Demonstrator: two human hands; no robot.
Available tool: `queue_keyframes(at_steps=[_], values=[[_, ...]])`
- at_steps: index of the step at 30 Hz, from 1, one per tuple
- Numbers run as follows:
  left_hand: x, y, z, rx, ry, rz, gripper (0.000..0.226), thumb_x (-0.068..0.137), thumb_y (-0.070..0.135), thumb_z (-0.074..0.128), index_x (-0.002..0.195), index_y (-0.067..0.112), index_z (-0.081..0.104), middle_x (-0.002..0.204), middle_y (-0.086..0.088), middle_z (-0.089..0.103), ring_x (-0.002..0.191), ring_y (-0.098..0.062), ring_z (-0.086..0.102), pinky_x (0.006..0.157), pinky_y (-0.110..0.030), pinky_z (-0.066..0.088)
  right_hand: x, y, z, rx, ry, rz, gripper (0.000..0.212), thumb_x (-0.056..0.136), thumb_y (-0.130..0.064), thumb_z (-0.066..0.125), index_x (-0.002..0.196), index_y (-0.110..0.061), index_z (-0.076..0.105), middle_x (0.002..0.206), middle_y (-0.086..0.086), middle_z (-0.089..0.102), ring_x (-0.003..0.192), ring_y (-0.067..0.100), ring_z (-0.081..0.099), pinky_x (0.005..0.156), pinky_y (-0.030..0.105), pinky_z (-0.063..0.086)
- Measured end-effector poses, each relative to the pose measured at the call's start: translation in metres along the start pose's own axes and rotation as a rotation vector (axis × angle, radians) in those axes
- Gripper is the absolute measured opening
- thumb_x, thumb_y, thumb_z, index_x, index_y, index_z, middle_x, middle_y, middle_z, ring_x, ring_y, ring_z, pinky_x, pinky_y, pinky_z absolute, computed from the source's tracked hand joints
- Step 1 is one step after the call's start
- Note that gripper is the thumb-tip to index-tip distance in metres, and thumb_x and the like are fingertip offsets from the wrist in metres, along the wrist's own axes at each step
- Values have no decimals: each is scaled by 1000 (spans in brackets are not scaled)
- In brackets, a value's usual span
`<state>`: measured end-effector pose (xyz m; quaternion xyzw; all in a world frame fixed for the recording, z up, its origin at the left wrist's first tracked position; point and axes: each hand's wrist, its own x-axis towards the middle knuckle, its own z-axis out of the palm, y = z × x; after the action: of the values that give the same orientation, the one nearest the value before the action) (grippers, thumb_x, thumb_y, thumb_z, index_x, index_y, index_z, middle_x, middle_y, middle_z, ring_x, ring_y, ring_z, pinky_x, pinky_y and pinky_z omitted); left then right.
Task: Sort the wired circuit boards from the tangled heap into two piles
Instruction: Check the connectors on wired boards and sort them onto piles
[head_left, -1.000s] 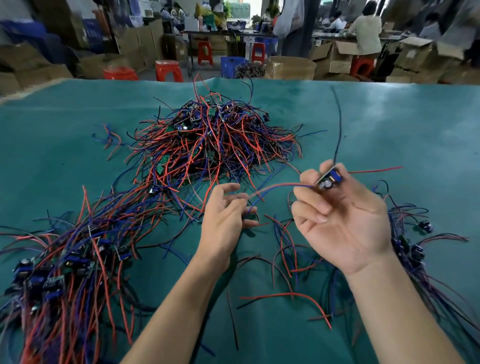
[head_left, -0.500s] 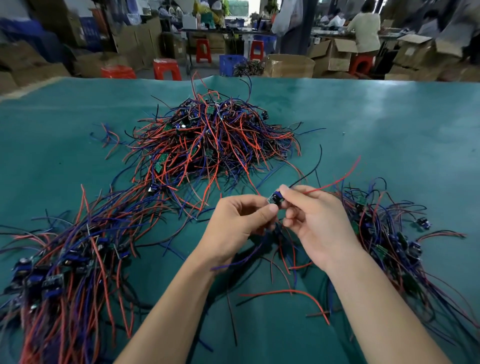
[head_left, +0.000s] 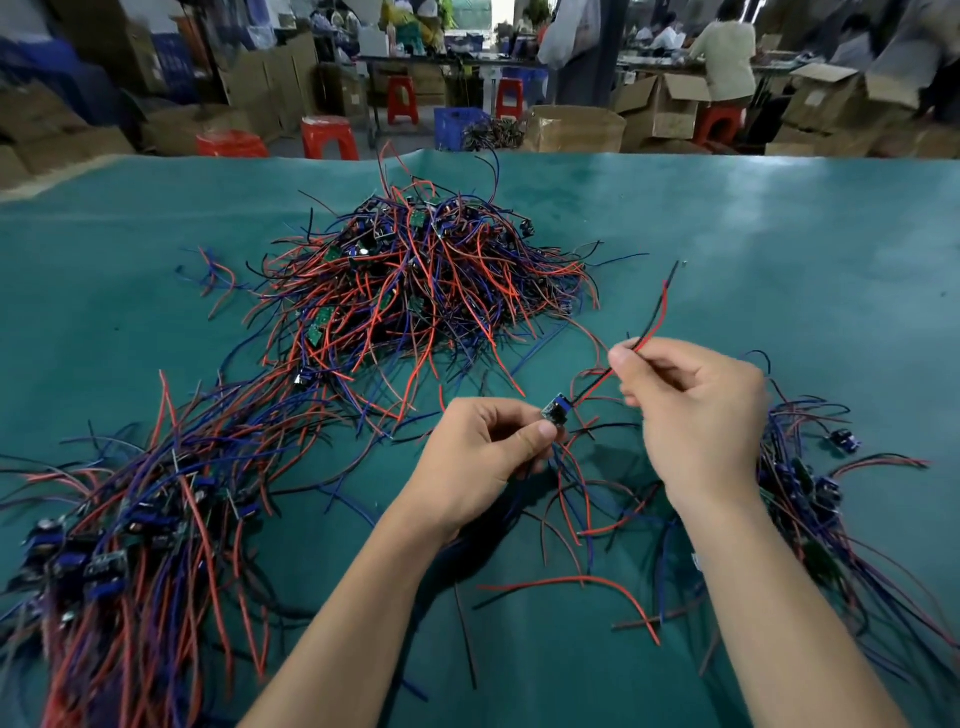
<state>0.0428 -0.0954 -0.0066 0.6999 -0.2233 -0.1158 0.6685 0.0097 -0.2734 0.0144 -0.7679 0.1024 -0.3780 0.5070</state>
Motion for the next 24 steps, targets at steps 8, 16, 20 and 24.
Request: queue_keyframes(at_steps=[8,16,20,24], values=[[1,-6,4,127,160,42,14,95,12,65,83,10,74,62,5,64,57,-8,55,62,-24,47,14,-2,-18,191,534,48,9,93,-27,67,85,-28,71,65,-9,68,59,11,64,71,45,59],[4,-2,1,-84,294,46,22,98,1,56,86,10,72,70,2,70,64,-8,63,61,-18,51,-23,-13,29,136,-330,261,23,95,-32,70,78,-16,76,71,-7,74,64,3,63,65,33,51],[2,0,2,13,157,76,25,98,9,59,76,12,70,62,1,66,54,-7,56,56,-17,45,-29,-10,34,105,-322,28,26,89,-36,72,68,-21,68,56,-14,56,57,4,47,59,24,39],[3,-3,0,76,108,33,19,96,10,62,80,9,73,63,2,66,61,-11,62,67,-34,57,-14,-7,22,72,-105,-26,23,89,-38,70,79,-17,69,60,-9,56,60,6,46,59,42,47]])
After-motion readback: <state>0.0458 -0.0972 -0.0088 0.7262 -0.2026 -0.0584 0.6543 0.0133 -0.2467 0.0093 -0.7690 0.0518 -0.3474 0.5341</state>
